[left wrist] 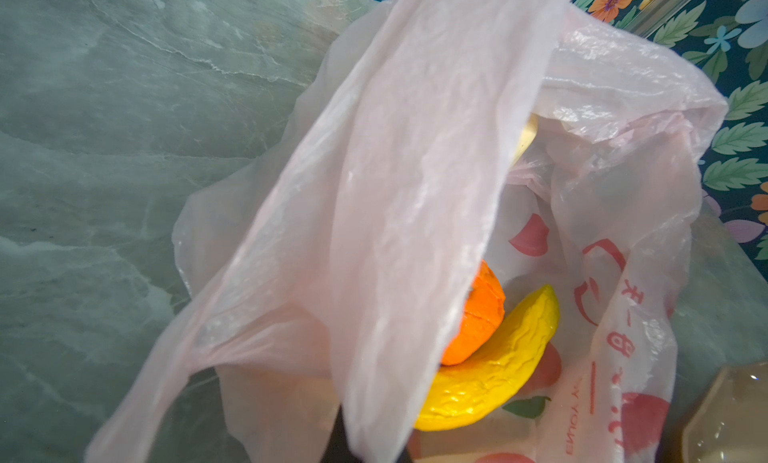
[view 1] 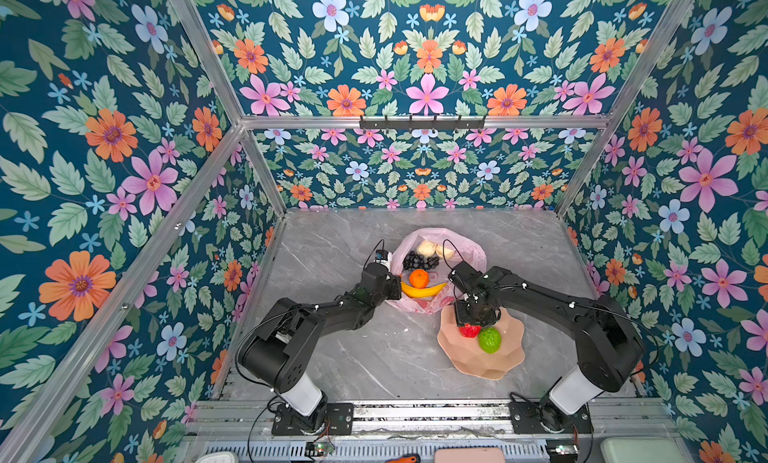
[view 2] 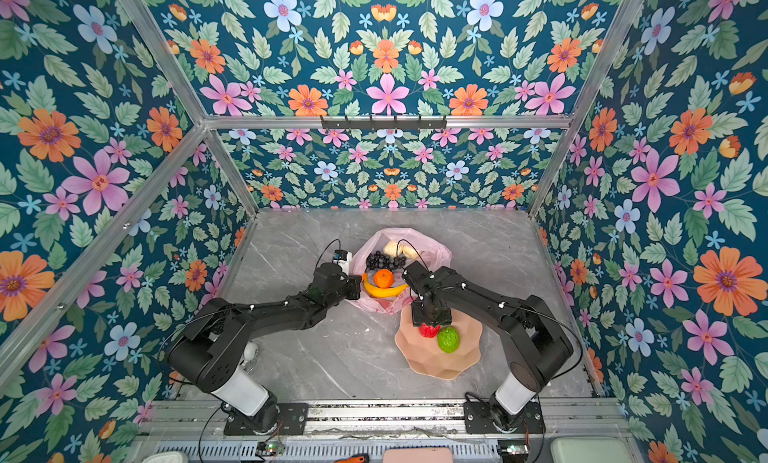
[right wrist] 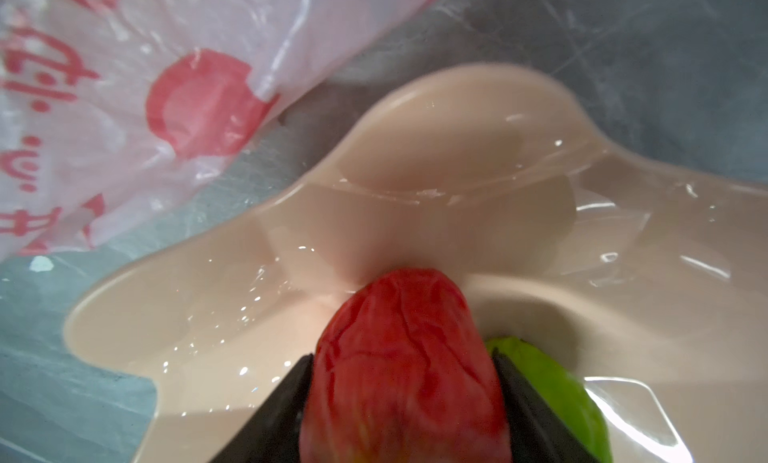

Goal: Take the fake fruits out of the plastic bag
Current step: 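Lower the apple into the bowl and open the right gripper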

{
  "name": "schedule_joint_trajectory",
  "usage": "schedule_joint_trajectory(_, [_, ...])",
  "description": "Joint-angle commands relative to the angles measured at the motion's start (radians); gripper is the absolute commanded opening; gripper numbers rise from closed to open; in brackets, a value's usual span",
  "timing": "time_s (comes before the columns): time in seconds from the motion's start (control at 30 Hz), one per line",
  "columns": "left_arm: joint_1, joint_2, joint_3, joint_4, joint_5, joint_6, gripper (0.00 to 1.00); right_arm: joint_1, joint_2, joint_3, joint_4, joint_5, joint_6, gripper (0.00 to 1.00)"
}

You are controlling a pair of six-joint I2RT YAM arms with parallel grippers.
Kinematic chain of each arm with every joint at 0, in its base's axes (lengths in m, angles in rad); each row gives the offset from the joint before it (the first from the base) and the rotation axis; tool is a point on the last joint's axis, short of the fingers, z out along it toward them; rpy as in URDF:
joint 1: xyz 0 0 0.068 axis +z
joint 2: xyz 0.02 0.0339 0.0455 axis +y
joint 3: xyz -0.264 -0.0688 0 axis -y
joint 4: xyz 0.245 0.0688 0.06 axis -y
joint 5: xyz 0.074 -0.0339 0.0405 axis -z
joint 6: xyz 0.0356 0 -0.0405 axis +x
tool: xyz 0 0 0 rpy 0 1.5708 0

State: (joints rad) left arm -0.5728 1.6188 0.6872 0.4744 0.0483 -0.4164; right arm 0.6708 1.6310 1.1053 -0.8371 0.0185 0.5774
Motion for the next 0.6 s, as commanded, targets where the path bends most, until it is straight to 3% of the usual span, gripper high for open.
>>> schedule_joint_trajectory(0.0, [0.001,0.0,0.008,0.007,-0.005,0.007,0.0,0.006,-0.009,-0.001,-0.022,0.016,0.022,0.64])
schedule_joint_trajectory(0.57, [0.001,0.001,0.007,0.007,-0.007,0.008,0.0,0.014,-0.01,-0.024,-0.03,0.04,0.032,0.69])
